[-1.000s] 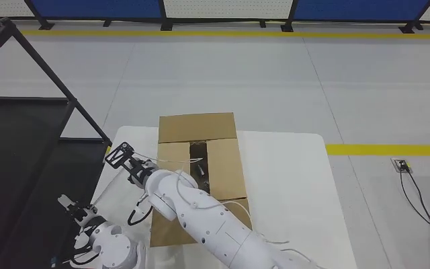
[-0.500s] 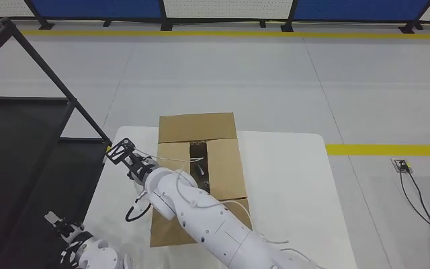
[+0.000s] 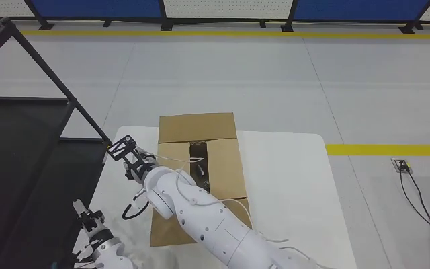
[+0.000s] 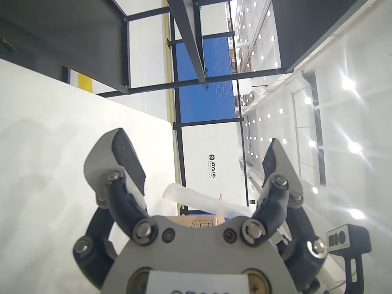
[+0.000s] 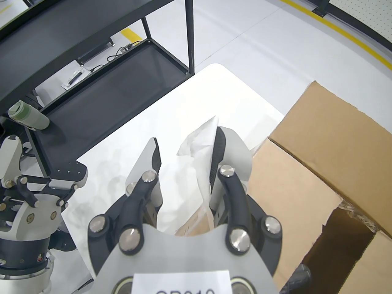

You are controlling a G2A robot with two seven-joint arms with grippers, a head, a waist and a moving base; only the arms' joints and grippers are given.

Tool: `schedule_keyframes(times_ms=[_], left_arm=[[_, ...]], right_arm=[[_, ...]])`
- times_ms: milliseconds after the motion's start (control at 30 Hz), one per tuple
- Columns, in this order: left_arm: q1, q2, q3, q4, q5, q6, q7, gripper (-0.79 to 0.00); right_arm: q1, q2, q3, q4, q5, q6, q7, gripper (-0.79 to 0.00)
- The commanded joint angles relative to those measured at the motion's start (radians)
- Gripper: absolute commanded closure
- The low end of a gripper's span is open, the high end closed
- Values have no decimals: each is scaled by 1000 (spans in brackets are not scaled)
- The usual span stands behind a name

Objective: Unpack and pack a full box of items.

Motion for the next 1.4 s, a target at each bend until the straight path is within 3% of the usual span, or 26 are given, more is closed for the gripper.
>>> schedule_keyframes(times_ms=[0,133,167,233,300,533,800,900,967,1267,1367], left_arm=[[-2,-1,7,4,5,0,4,-785],[-11,-1,17,23,40,7,10,-785],[-19,-1,19,33,56,6,25,-785],[-32,-1,24,54,72,-3,45,-785],[-40,-2,26,64,76,-4,52,-785],[-70,-5,23,85,35,27,78,-785],[-183,-20,18,103,-120,183,169,-785],[-197,-16,8,93,-147,197,94,-785],[-166,-6,5,73,-114,210,-46,-785],[-164,-6,6,73,-114,210,-55,-785],[-140,8,-5,67,-84,257,-223,-785]], right_arm=[[1,0,-7,-1,7,-1,-5,-391],[2,1,-20,-5,21,-4,-15,-400],[3,1,-25,-7,24,-6,-15,-456],[5,1,-36,-13,24,-9,-13,-686],[6,1,-47,-24,24,-2,-11,-785],[15,3,-74,-44,32,23,-16,-785],[19,6,-91,-31,65,2,10,-785],[17,8,-87,-23,86,-10,7,-785],[17,9,-84,-19,95,-18,3,-785],[21,12,-67,-6,119,-36,-17,-785],[22,13,-56,0,132,-57,-28,-785]])
